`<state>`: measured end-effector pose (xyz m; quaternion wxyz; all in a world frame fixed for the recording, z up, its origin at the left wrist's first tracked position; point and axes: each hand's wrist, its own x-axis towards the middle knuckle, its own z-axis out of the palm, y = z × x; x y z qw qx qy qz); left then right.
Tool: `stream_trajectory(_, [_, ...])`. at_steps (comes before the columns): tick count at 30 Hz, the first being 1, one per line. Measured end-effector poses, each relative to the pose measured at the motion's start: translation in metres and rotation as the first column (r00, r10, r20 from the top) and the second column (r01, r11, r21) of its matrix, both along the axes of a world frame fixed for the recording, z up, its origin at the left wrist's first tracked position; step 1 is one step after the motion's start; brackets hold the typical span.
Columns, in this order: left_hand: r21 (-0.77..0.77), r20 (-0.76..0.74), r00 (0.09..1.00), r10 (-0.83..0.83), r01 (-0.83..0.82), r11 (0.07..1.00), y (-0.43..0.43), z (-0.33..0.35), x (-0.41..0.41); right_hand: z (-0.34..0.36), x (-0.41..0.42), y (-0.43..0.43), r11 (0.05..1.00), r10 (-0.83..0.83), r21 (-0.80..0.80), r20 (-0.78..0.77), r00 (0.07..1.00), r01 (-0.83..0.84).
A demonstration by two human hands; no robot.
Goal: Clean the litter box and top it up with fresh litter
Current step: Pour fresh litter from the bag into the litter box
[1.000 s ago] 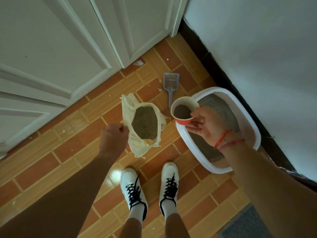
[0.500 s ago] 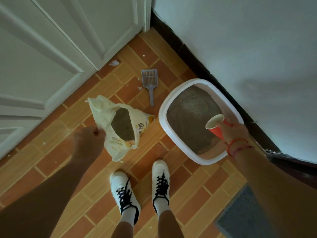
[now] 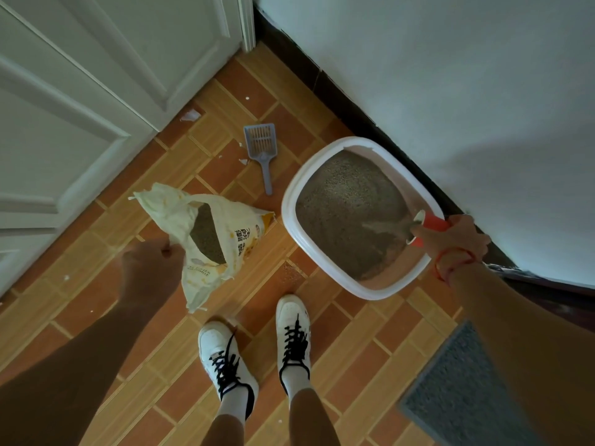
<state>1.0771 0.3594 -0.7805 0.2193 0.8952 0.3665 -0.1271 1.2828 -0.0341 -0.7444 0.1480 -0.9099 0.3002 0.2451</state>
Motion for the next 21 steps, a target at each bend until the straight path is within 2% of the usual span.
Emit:
stream_trajectory(1, [-0.002,-0.003,1.000,-0.001,0.001,1.000,-0.001,0.001,0.002,-0.001,0.002,-0.001,1.000,0.004,-0.004,-0.015,1.000,-0.004])
stream_trajectory(4, [0.001,-0.004,1.000,-0.007,0.007,1.000,-0.008,0.004,0.007,-0.007,0.005,-0.005,0.983,0.084,-0.160,-0.022,0.996,-0.086])
stream_trajectory(10, [0.007,-0.003,1.000,-0.014,0.014,1.000,-0.009,0.006,0.011,-0.002,0.006,-0.013,0.970,0.123,-0.209,-0.018,0.992,-0.124])
stream_trajectory(13, [0.016,-0.004,1.000,-0.019,0.019,1.000,-0.009,0.006,0.011,0.000,0.003,-0.017,0.948,0.174,-0.275,0.034,0.984,-0.158])
stream_trajectory(15, [0.018,-0.005,1.000,-0.003,0.003,1.000,-0.010,0.007,0.010,-0.003,-0.001,-0.026,0.959,0.177,-0.233,0.041,0.983,-0.163])
stream_trajectory(16, [0.017,-0.003,1.000,0.004,-0.004,1.000,-0.010,0.008,0.009,-0.005,-0.004,-0.033,0.976,0.166,-0.130,-0.068,0.984,-0.174])
stream_trajectory(17, [0.013,-0.002,1.000,0.012,-0.012,1.000,-0.011,0.009,0.009,-0.005,-0.007,-0.037,0.941,0.286,-0.108,-0.263,0.922,-0.322])
stream_trajectory(18, [0.009,0.000,1.000,0.017,-0.017,1.000,-0.010,0.010,0.009,0.000,-0.009,-0.033,0.901,0.366,-0.106,-0.338,0.867,-0.421])
stream_trajectory(19, [0.005,0.002,1.000,0.022,-0.022,1.000,-0.011,0.011,0.009,0.000,-0.008,-0.031,0.909,0.356,-0.086,-0.350,0.867,-0.408])
stream_trajectory(20, [0.002,0.003,1.000,0.024,-0.024,1.000,-0.010,0.011,0.009,-0.005,-0.006,-0.031,0.932,0.285,-0.136,-0.293,0.913,-0.335])
stream_trajectory(21, [0.001,0.003,1.000,0.024,-0.024,1.000,-0.009,0.012,0.009,-0.005,-0.004,-0.025,0.965,0.192,-0.164,-0.089,0.977,-0.204])
